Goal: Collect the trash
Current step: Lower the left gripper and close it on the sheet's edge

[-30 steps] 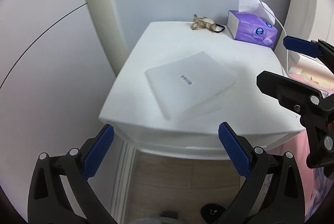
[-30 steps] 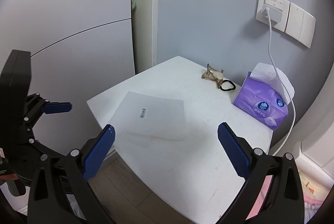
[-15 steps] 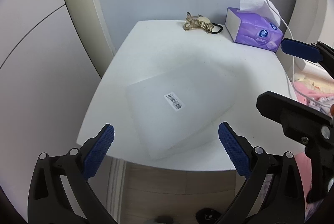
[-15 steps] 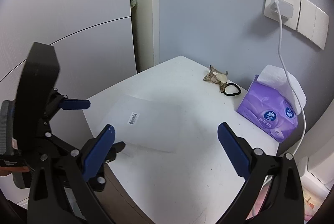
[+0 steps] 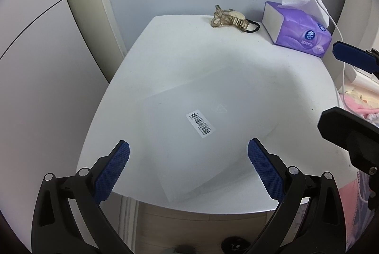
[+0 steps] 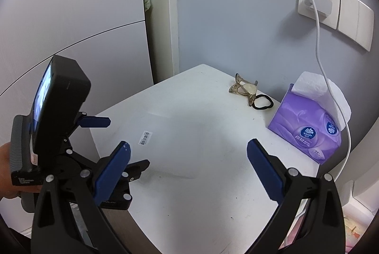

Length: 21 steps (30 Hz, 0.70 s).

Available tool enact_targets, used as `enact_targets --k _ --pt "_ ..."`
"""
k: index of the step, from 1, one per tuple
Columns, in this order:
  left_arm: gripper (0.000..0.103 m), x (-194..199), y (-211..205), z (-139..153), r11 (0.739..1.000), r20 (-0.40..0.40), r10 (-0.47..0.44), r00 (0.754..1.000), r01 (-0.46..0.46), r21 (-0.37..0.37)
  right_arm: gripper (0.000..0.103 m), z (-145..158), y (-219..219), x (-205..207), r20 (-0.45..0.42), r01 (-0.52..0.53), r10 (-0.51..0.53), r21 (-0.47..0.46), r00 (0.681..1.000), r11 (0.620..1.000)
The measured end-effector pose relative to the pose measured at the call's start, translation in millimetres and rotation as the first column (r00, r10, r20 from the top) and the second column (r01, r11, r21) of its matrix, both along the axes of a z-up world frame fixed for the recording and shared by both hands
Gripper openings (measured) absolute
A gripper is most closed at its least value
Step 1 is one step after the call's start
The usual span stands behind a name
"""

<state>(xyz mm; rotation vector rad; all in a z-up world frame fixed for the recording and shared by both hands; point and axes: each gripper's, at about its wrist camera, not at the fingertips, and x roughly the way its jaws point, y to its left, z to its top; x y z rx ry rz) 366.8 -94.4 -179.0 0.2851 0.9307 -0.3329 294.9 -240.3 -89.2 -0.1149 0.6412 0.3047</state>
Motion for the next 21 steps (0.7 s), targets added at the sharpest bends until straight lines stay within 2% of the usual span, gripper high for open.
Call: enact_targets --k 12,16,18,21 --pt "0.097 5.2 -7.9 -10.3 1.000 -0.010 0.001 1.000 -0.001 0.007 0.096 -4.6 -1.3 1.1 -0.012 0.007 -0.007 0.003 1.000 1.000" --pt "0.097 3.5 -6.4 -13.2 1.000 -0.016 -0.007 1.000 0.006 -0.031 0.096 -6.8 -1.5 2.2 -0.016 0.010 -0.010 0.006 1.000 1.000" --pt "0.095 3.6 -7.4 -12.8 0.999 -0.014 -0.010 1.000 0.010 -0.035 0.096 -8.3 -1.6 2.7 -0.017 0.009 -0.009 0.006 1.000 1.000" --pt "0.083 4.1 -9.8 -9.9 0.999 -0.008 -0.012 1.000 0.012 -0.037 0.096 -9.3 -1.1 1.9 -0.020 0.012 -0.011 0.008 1.000 1.000"
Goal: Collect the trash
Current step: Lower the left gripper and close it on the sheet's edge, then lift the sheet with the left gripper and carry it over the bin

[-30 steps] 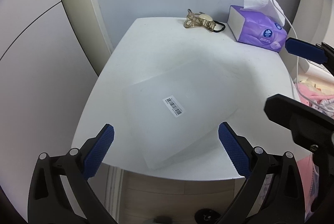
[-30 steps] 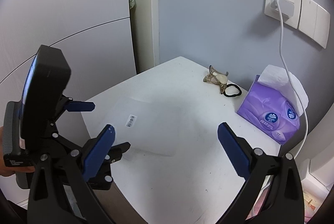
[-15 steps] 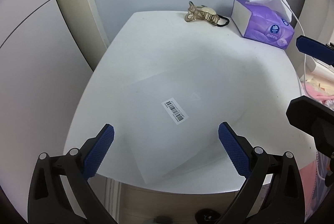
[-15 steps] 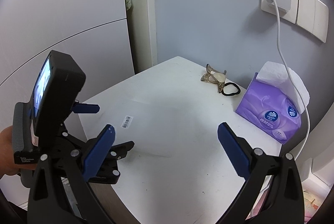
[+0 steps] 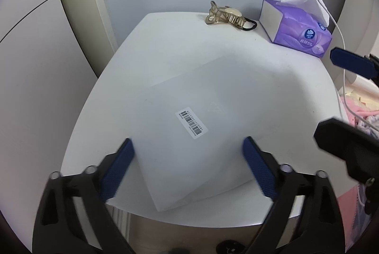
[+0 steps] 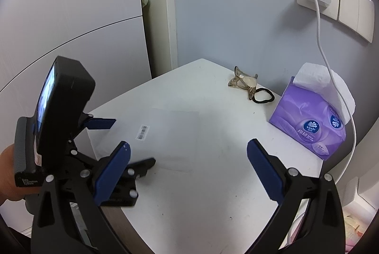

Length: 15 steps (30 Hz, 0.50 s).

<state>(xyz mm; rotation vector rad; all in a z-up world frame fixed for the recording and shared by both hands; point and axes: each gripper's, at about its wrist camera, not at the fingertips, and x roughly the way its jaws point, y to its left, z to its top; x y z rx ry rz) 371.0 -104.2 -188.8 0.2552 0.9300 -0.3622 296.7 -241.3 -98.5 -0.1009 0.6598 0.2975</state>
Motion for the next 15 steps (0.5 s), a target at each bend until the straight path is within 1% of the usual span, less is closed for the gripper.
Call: enact_targets --k 2,3,5,6,8,9,11,13,15 --pt "0.070 1.9 -2.1 2.4 1.000 0.000 0.001 1.000 -0.001 -0.002 0.096 -0.6 0.4 -1.6 0.000 0.003 -0.003 0.002 1.000 1.000" --pt "0.066 2.6 -3.2 3.4 1.000 0.000 -0.002 1.000 0.002 -0.002 0.096 -0.6 0.8 -2.2 0.000 0.003 -0.003 0.002 1.000 1.000" --pt "0.054 3.0 -5.9 5.5 1.000 -0.002 -0.018 1.000 0.018 -0.001 0.096 -0.2 1.3 -3.9 0.000 0.003 -0.003 0.004 1.000 1.000" --pt "0.050 2.7 -7.0 6.2 1.000 -0.004 -0.027 1.000 0.027 -0.001 0.096 0.0 2.0 -4.9 -0.001 0.005 -0.005 0.005 1.000 1.000" --pt "0.036 1.2 -9.7 7.8 0.999 -0.005 -0.051 0.999 0.051 0.000 0.096 0.7 2.5 -5.4 0.000 0.007 -0.007 0.004 1.000 1.000" --pt "0.032 0.6 -10.3 8.4 0.998 -0.004 -0.056 0.998 0.056 0.003 0.096 1.0 2.7 -6.1 0.001 0.010 -0.010 0.007 1.000 1.000" --pt "0.017 -0.5 -10.5 9.2 0.998 -0.003 -0.058 0.998 0.058 0.000 0.096 1.6 3.2 -6.6 0.002 0.014 -0.014 0.008 1.000 1.000" --pt "0.011 -2.6 -10.1 9.9 0.999 0.001 -0.053 0.999 0.053 -0.004 0.096 2.8 3.7 -7.4 0.006 0.015 -0.015 0.009 1.000 1.000" --pt "0.009 -7.8 -9.1 11.3 0.999 0.015 -0.050 0.999 0.050 -0.009 0.096 4.6 3.7 -8.9 0.006 0.015 -0.015 0.011 1.000 1.000"
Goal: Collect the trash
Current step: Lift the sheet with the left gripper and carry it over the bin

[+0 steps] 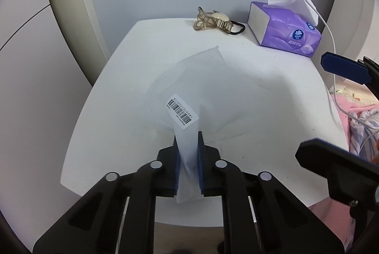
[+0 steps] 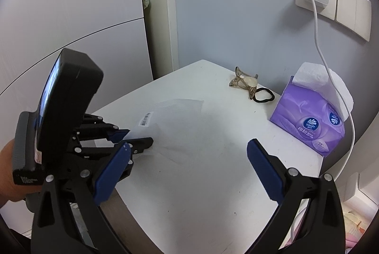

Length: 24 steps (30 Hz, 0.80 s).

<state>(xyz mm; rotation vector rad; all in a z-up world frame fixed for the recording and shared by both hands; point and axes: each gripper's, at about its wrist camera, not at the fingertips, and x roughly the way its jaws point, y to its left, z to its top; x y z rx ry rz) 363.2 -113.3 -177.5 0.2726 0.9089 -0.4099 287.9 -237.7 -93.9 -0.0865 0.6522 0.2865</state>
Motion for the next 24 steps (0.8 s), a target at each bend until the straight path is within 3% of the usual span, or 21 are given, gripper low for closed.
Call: enact_targets --k 5,15,24 --pt "0.004 -7.5 2.7 6.6 1.000 0.016 0.003 1.000 -0.003 -0.004 0.096 5.0 -0.8 -5.5 0.007 0.003 -0.003 -0.003 1.000 1.000" --pt "0.003 -31.4 30.7 39.7 0.999 0.038 0.046 0.998 -0.045 -0.016 0.096 23.5 5.1 -35.9 0.024 -0.007 0.007 0.009 1.000 1.000" --pt "0.003 -90.1 71.9 69.1 0.995 0.055 0.095 0.994 -0.093 -0.030 0.096 38.4 39.5 -85.4 0.032 -0.074 0.074 0.007 0.997 0.997"
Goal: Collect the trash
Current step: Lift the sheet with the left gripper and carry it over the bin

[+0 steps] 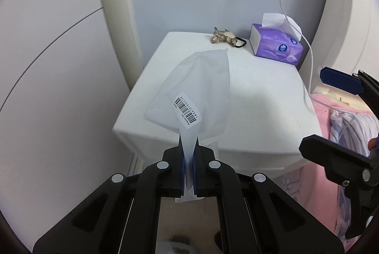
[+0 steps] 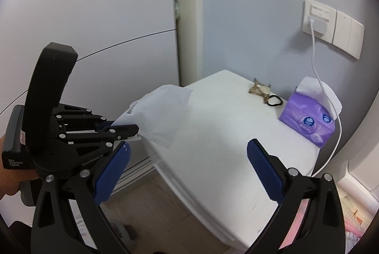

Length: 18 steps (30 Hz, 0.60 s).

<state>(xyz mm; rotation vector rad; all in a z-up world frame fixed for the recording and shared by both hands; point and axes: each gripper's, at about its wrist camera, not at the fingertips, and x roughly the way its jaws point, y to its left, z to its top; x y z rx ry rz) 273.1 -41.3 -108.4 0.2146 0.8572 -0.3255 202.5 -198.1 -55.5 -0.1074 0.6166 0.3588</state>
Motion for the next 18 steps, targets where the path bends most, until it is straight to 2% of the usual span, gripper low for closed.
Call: enact_targets --k 10,18 --pt "0.003 -81.2 67.9 20.8 0.997 0.016 0.081 0.997 -0.081 0.013 0.096 1.9 46.8 -60.8 -0.007 -0.080 0.080 0.000 0.997 0.997" --pt "0.003 -141.1 126.9 25.4 0.987 0.013 0.160 0.987 -0.160 0.007 0.096 -2.2 94.6 -114.1 -0.014 -0.163 0.163 0.002 0.986 0.987"
